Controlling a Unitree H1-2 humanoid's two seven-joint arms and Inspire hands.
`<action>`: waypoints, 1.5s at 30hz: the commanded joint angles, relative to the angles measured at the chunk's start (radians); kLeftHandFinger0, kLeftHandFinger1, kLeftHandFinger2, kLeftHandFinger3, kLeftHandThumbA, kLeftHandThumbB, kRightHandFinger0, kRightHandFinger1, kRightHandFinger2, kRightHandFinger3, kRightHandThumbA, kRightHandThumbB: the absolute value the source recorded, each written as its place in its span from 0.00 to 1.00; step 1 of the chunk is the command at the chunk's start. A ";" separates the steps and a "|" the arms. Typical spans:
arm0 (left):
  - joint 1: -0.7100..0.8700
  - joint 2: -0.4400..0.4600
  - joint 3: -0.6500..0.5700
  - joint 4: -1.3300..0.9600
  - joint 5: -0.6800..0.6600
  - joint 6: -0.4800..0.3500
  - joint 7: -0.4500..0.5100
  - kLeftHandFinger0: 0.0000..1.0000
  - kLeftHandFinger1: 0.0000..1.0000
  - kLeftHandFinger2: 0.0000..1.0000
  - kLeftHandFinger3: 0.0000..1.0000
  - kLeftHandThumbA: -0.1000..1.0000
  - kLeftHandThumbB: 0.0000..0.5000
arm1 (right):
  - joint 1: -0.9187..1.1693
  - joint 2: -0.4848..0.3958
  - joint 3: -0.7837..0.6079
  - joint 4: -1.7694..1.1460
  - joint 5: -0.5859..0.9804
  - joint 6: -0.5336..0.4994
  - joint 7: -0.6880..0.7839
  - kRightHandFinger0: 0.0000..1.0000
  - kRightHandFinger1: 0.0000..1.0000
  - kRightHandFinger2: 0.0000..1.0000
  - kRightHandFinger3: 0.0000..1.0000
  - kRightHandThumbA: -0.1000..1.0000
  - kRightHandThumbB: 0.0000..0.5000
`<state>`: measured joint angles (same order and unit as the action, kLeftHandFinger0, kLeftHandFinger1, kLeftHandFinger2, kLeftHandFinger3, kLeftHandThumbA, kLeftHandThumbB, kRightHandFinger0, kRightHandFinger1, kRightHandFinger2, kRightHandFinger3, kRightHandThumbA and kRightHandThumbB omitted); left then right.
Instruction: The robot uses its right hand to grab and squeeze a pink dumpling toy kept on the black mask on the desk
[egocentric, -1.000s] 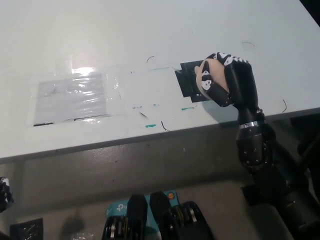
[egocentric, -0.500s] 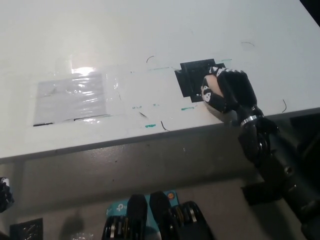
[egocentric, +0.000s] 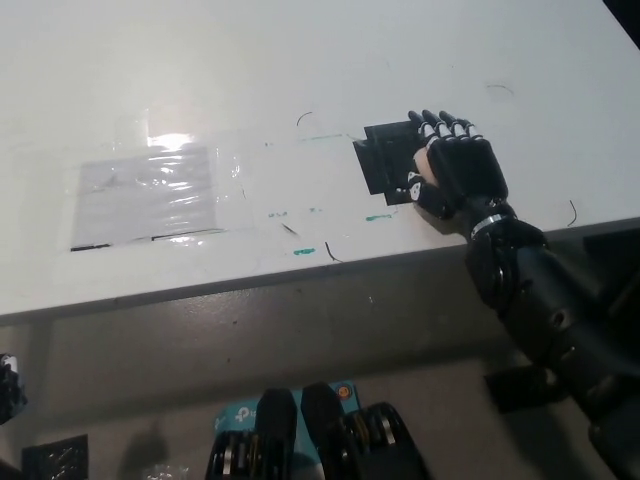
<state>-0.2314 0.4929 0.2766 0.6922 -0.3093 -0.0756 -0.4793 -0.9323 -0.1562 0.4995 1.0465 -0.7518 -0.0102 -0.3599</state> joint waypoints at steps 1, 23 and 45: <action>-0.018 0.037 0.008 -0.018 -0.010 -0.017 -0.004 0.00 0.01 0.10 0.12 1.00 1.00 | 0.014 -0.017 -0.012 -0.086 0.028 0.070 0.121 1.00 1.00 1.00 1.00 0.58 0.59; -0.006 0.034 0.009 -0.024 -0.007 -0.020 0.002 0.00 0.00 0.09 0.10 1.00 1.00 | 0.221 -0.068 -0.127 -0.702 0.061 0.149 0.287 1.00 1.00 1.00 1.00 0.71 0.70; -0.002 0.027 0.012 -0.003 -0.018 -0.037 -0.014 0.00 0.00 0.08 0.08 1.00 1.00 | 0.544 -0.110 -0.443 -1.049 0.283 0.078 0.298 0.85 1.00 1.00 1.00 0.07 0.30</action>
<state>-0.2245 0.4919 0.2790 0.7004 -0.3101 -0.0784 -0.4797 -0.4238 -0.2777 0.1133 0.0318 -0.5716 0.1346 -0.0252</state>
